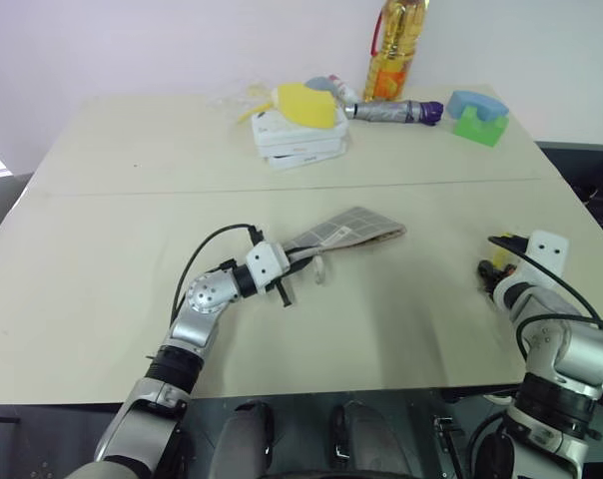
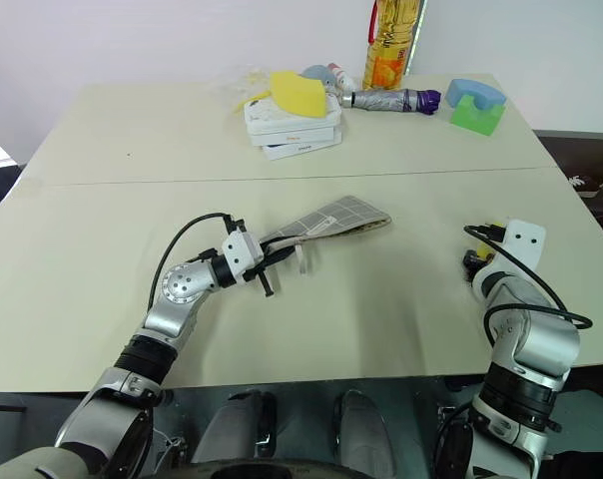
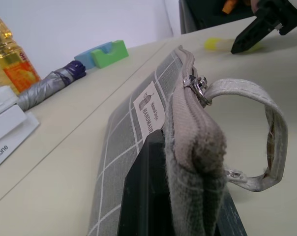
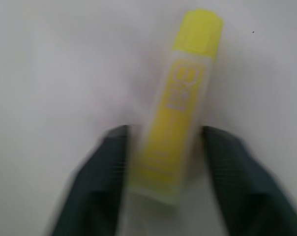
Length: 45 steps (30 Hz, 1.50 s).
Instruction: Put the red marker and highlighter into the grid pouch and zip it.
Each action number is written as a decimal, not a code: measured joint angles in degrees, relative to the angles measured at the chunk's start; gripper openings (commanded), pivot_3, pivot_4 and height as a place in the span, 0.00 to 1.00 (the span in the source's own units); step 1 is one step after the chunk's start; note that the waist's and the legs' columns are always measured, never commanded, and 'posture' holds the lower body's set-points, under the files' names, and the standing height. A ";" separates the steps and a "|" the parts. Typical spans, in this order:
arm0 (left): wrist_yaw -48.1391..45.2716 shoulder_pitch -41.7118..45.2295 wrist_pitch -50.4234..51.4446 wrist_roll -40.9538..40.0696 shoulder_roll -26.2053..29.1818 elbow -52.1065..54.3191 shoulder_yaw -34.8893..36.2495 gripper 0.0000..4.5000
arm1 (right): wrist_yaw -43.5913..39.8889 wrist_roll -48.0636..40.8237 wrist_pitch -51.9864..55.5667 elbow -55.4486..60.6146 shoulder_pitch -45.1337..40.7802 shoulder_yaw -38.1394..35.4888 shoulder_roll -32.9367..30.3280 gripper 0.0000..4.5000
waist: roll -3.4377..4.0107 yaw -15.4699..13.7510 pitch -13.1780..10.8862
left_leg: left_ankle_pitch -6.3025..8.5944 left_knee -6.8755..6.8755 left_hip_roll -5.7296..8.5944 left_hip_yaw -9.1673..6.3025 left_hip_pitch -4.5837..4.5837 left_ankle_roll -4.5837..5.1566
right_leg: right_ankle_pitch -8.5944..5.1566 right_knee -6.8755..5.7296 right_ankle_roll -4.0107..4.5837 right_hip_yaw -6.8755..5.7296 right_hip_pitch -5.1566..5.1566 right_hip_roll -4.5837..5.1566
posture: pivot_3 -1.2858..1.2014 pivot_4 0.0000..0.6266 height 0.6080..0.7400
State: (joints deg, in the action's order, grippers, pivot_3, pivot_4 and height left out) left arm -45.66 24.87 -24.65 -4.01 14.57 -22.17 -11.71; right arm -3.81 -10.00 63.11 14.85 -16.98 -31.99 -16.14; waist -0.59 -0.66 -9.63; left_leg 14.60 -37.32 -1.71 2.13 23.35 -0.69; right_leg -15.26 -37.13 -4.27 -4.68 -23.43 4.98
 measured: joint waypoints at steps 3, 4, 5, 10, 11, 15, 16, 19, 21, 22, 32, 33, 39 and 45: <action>0.14 0.08 0.67 -0.03 0.08 0.28 0.08 0.00 | -1.96 0.46 -2.35 0.77 1.80 4.68 -3.27 0.19 | 0.04 0.03 -0.02 | 0.00 0.00 0.00 0.00 0.01 0.00 | 0.00 0.01 0.00 0.01 -0.01 0.00 | 0.52 0.24 1.00; 0.18 0.14 0.72 -0.06 0.22 0.29 0.21 0.00 | -3.56 0.80 -3.57 1.68 2.79 7.39 -5.96 0.19 | 0.10 0.04 -0.05 | 0.00 0.00 0.01 -0.01 0.01 0.01 | 0.00 0.01 0.00 0.03 -0.03 0.01 | 0.52 0.24 1.00; 0.22 0.23 0.77 -0.09 0.53 0.29 0.34 0.00 | -5.49 1.11 -5.06 3.20 3.65 10.21 -8.78 0.19 | 0.12 0.04 -0.06 | 0.01 0.01 0.01 -0.01 0.01 0.01 | 0.00 0.01 -0.01 0.04 -0.03 0.00 | 0.52 0.24 1.00; 0.40 2.28 1.54 -0.29 1.15 -0.52 1.85 0.00 | -19.16 2.06 -16.63 14.21 9.45 21.36 -23.79 0.19 | 0.06 0.05 -0.07 | 0.01 0.00 -0.02 -0.04 0.00 0.02 | -0.01 0.06 -0.01 0.02 -0.01 -0.10 | 0.52 0.24 1.00; 0.49 2.60 1.61 -0.30 1.16 -0.65 2.00 0.00 | -20.67 1.74 -17.68 15.46 10.03 22.17 -24.39 0.19 | 0.04 0.04 -0.07 | 0.01 -0.01 -0.02 -0.04 0.00 0.02 | -0.01 0.06 -0.01 0.02 0.00 -0.12 | 0.52 0.24 1.00; 0.47 2.92 1.64 -0.46 1.12 -1.44 2.06 0.00 | -26.04 -0.19 -20.25 19.54 12.19 24.75 -25.70 0.19 | 0.00 -0.08 -0.09 | 0.01 -0.05 -0.02 -0.05 0.02 0.02 | -0.01 0.06 -0.01 0.02 0.00 -0.09 | 0.52 0.24 1.00; 0.47 2.93 1.63 -0.48 1.10 -1.47 2.06 0.00 | -26.56 -0.56 -20.24 20.07 12.22 24.96 -25.65 0.19 | 0.00 -0.09 -0.09 | 0.01 -0.05 -0.02 -0.05 0.02 0.02 | -0.01 0.06 -0.01 0.01 0.00 -0.09 | 0.52 0.24 1.00; 0.47 2.95 1.63 -0.58 1.05 -1.47 2.06 0.00 | -27.32 -1.62 -20.11 21.20 12.17 25.18 -25.43 0.19 | 0.00 -0.09 -0.09 | 0.01 -0.05 -0.02 -0.08 0.01 0.02 | -0.01 0.06 -0.01 0.01 0.00 -0.09 | 0.52 0.24 1.00; 0.48 2.96 1.64 -0.67 0.99 -1.47 2.06 0.00 | -27.36 -1.63 -20.03 21.22 12.17 25.38 -25.40 0.19 | 0.00 -0.10 -0.09 | 0.01 -0.05 -0.02 -0.08 0.01 0.02 | -0.01 0.06 -0.01 0.01 0.00 -0.08 | 0.52 0.24 1.00; 0.49 2.96 1.64 -0.70 0.98 -1.47 2.06 0.00 | -27.36 -1.63 -20.03 21.22 12.17 25.44 -25.40 0.19 | 0.00 -0.10 -0.09 | 0.01 -0.05 -0.02 -0.08 0.01 0.02 | -0.01 0.06 -0.01 0.01 0.00 -0.08 | 0.52 0.24 1.00; 0.81 3.02 1.64 -0.75 0.96 -1.52 2.06 0.00 | -29.38 -5.24 -19.68 21.44 13.05 24.47 -24.97 0.19 | 0.00 -0.11 -0.09 | 0.01 -0.05 -0.02 -0.08 0.02 0.02 | 0.00 0.05 -0.01 0.01 0.00 -0.08 | 0.52 0.24 1.00; 0.83 3.03 1.64 -0.75 0.96 -1.53 2.06 0.00 | -29.49 -5.47 -19.68 21.44 13.30 24.48 -24.97 0.19 | 0.00 -0.11 -0.09 | 0.01 -0.05 -0.02 -0.08 0.01 0.02 | 0.00 0.05 -0.01 0.01 0.01 -0.08 | 0.52 0.24 1.00; 0.85 3.02 1.63 -0.80 0.95 -1.53 2.06 0.00 | -29.15 -5.34 -19.69 21.31 13.32 24.52 -25.04 0.19 | 0.00 -0.11 -0.09 | 0.01 -0.05 -0.02 -0.08 0.01 0.02 | 0.00 0.05 -0.01 0.01 0.00 -0.08 | 0.52 0.24 1.00; -0.24 2.97 1.26 -1.51 1.03 -1.39 2.05 0.00 | -29.06 -5.30 -19.55 20.78 12.95 24.63 -25.42 0.19 | 0.00 -0.12 -0.09 | 0.01 -0.06 -0.02 -0.08 0.01 0.02 | 0.00 0.05 -0.01 0.01 0.00 -0.08 | 0.52 0.24 1.00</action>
State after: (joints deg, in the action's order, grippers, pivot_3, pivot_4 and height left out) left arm -45.91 27.84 -23.38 -5.52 15.60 -23.56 -9.66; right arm -32.87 -15.30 43.56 35.62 -4.03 -7.36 -41.56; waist -0.59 -0.78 -9.73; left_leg 14.61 -37.37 -1.73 2.06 23.36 -0.67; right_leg -15.27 -37.07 -4.27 -4.67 -23.42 4.89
